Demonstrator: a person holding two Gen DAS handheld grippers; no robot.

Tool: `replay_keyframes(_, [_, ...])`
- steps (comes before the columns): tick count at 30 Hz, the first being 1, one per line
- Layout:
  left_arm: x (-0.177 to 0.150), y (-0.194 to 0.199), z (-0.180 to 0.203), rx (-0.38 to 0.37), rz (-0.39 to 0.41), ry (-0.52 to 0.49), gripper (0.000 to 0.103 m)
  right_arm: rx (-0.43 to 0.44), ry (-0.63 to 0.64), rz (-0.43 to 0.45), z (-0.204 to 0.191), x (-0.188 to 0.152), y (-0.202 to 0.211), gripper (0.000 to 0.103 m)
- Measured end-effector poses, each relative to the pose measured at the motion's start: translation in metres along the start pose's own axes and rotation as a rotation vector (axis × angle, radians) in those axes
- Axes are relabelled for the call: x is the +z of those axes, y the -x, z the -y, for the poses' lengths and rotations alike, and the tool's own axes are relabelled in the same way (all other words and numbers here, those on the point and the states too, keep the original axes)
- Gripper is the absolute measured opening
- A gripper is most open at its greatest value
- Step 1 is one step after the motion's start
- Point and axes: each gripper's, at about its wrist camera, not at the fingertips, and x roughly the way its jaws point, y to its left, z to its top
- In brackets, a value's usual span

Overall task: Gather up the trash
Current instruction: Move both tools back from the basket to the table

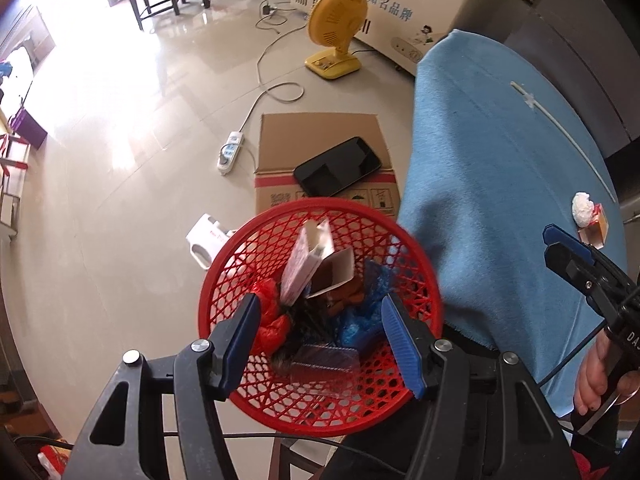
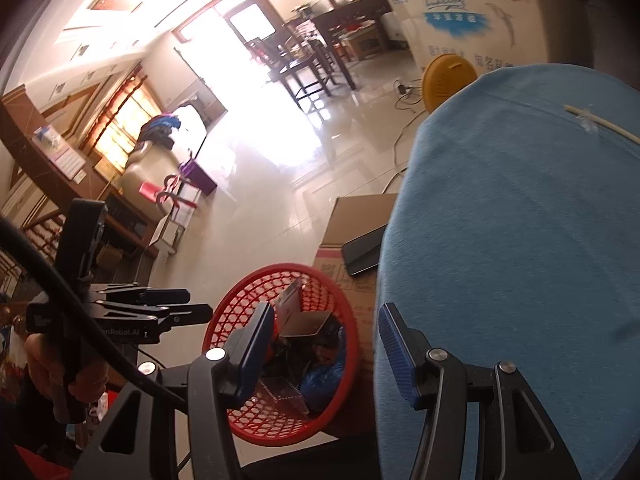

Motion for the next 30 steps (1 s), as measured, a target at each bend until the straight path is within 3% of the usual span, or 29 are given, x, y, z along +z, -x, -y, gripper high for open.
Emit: replay_keyframes(30, [0.024,0.027,0.137,-0.137,0.120,-0.283,0.064,-0.121,-0.165,0.158,0.069,-0.011,0.086,0.058])
